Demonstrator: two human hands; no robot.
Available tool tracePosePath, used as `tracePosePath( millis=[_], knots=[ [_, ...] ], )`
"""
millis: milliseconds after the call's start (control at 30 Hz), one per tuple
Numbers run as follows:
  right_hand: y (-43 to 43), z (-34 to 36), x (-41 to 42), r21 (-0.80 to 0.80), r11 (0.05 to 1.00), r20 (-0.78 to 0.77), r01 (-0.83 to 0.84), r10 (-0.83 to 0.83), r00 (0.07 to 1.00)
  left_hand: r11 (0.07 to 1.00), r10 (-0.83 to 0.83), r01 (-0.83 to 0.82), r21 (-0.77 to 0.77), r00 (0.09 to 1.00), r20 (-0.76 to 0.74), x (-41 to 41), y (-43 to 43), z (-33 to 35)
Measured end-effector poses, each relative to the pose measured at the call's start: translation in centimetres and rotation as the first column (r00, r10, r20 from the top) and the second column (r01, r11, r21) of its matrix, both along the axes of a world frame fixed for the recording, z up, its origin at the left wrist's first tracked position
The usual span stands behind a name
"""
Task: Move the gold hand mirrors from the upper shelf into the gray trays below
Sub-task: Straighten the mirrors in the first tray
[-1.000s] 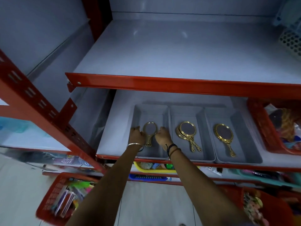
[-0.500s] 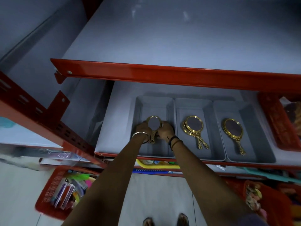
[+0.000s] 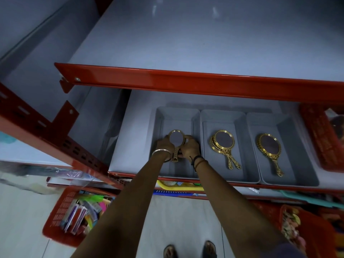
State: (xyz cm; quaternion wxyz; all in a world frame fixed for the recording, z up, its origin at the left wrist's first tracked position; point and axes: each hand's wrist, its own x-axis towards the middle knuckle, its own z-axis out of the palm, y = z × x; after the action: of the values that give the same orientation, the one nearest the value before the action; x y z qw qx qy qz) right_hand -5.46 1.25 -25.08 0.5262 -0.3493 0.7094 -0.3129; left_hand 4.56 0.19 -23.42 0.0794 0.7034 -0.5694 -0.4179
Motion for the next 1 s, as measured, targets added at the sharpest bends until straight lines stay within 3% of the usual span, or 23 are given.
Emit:
tracePosePath(
  millis=[267,467,767,1000],
  knots=[
    [0.1,0.6,0.0,0.008,0.999,0.026,0.051,-0.051,0.998,1.000,-0.021,0.021,0.000,0.999,0.044,-0.3,-0.4,0.1],
    [-0.4,-1.2,0.2,-0.009,1.000,-0.071,0.011,-0.012,0.997,1.000,0.002,-0.003,0.021,0.999,0.053,-0.8,-0.6,0.1],
    [-0.9,-2.8,0.4,0.004,0.997,-0.011,0.083,-0.083,0.997,0.998,0.036,-0.037,0.059,0.999,0.018,-0.7,-0.5,0.6],
    [-0.6,-2.1,-0.1,0.034,0.999,-0.087,0.036,-0.033,0.996,0.994,0.103,-0.103,0.043,0.995,0.005,-0.1,-0.5,0.8]
  ],
)
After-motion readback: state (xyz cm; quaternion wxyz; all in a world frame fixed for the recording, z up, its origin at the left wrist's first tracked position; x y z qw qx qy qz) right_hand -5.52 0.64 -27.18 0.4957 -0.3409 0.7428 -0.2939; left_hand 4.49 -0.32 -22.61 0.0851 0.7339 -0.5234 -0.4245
